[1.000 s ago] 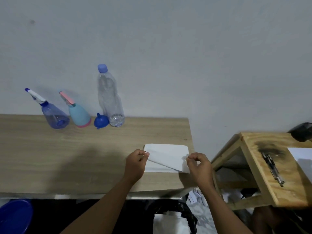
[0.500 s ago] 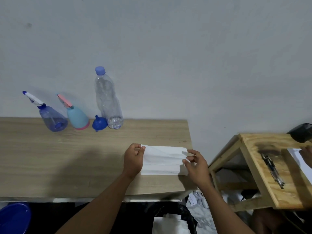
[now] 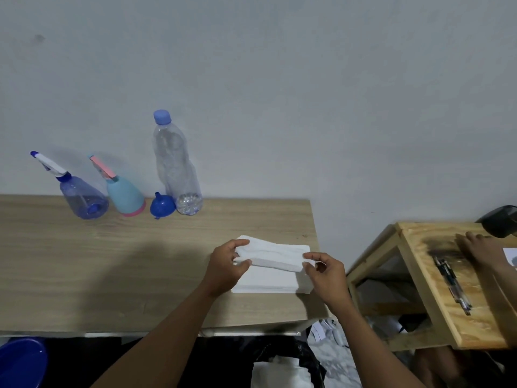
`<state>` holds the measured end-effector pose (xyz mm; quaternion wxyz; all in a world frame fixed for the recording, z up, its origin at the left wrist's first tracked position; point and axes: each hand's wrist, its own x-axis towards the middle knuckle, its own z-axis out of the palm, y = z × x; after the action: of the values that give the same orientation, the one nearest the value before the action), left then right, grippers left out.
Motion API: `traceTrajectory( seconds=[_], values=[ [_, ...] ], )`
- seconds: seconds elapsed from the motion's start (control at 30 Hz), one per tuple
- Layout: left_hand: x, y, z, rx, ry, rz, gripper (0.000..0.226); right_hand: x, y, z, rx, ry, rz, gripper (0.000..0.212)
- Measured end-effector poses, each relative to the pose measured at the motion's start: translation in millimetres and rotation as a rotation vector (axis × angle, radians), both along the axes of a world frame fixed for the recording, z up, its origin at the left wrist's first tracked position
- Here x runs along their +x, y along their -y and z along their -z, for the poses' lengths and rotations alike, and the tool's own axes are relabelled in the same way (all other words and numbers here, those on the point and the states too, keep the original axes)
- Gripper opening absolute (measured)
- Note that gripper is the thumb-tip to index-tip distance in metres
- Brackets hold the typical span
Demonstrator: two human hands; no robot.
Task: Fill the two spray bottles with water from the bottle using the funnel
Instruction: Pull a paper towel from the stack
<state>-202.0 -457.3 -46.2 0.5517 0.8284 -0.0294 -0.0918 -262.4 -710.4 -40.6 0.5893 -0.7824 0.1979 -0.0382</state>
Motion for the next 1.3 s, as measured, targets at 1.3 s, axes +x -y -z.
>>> traceTrajectory(
  seconds=[1.3],
  values=[
    [42, 7, -154, -0.319, 0.191, -0.1, 0.032, 56, 5, -153, -0.031, 0.528, -0.016, 0.018]
  ],
)
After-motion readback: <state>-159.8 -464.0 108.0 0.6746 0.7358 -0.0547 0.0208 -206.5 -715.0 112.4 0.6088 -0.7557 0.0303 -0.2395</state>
